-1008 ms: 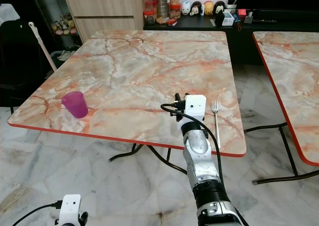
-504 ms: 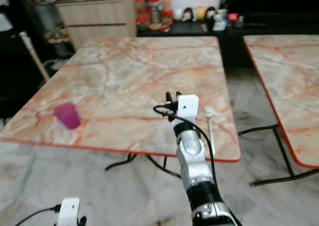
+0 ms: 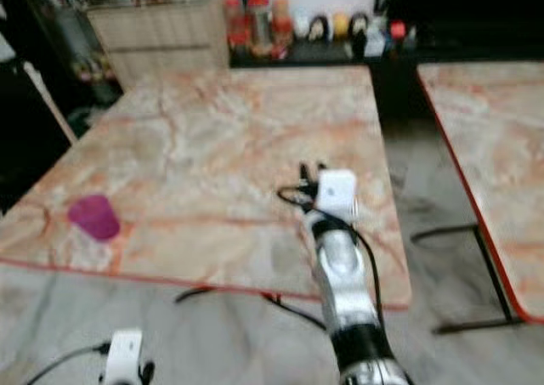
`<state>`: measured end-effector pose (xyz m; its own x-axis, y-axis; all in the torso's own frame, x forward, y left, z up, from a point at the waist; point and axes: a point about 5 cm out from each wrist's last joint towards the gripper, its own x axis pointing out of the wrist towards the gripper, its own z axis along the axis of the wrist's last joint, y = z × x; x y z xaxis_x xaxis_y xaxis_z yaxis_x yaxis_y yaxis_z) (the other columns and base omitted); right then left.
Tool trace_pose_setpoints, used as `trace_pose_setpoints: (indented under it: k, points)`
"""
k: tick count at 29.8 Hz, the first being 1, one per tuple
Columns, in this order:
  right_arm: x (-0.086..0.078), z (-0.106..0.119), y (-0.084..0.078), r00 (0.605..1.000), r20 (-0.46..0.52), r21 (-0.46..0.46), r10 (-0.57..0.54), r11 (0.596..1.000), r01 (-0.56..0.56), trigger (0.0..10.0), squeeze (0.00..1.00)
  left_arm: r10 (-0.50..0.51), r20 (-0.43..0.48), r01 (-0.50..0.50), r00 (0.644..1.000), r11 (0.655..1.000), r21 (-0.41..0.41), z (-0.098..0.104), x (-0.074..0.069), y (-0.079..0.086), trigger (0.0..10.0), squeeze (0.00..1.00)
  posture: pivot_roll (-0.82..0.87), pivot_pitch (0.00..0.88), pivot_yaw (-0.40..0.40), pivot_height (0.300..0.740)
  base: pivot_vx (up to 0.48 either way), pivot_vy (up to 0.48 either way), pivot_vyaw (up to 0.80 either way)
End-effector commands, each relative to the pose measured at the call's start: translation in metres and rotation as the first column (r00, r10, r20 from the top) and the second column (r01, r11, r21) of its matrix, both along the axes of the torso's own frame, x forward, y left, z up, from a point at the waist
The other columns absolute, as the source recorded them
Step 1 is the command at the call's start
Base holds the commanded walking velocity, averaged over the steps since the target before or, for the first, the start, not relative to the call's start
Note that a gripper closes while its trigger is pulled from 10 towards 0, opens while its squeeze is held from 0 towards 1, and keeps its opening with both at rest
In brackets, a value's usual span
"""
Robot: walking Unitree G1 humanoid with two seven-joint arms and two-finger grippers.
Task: Setting the table
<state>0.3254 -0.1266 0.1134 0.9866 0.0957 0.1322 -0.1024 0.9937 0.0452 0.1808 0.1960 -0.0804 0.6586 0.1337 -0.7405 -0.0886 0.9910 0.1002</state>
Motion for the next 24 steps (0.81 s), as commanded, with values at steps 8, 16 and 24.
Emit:
trace_pose_setpoints:
  k: [8, 16, 24]
  points:
    - [-0.023, -0.017, 0.004, 0.997, -0.071, -0.082, -0.011, 0.997, 0.006, 10.0, 0.0, 0.012, -0.012, -0.012, 1.0, 1.0, 0.021, -0.001, -0.006, 0.01, 10.0, 0.0, 0.0, 0.052, 0.089, 0.74, 0.07, 0.0, 0.0]
    - [-0.033, -0.032, -0.016, 0.977, -0.151, -0.17, -0.151, 0.977, 0.125, 10.0, 0.0, 0.011, -0.02, -0.01, 1.0, 1.0, 0.026, -0.002, -0.008, 0.011, 10.0, 0.0, -0.01, 0.062, 0.093, 0.74, 0.0, 0.0, 0.0]
    - [-0.039, -0.032, -0.021, 0.959, -0.192, -0.205, -0.206, 0.964, 0.166, 10.0, 0.0, 0.01, -0.017, -0.01, 1.0, 1.0, 0.025, -0.001, -0.007, 0.012, 10.0, 0.0, 0.0, 0.064, 0.091, 0.74, 0.0, 0.0, 0.0]
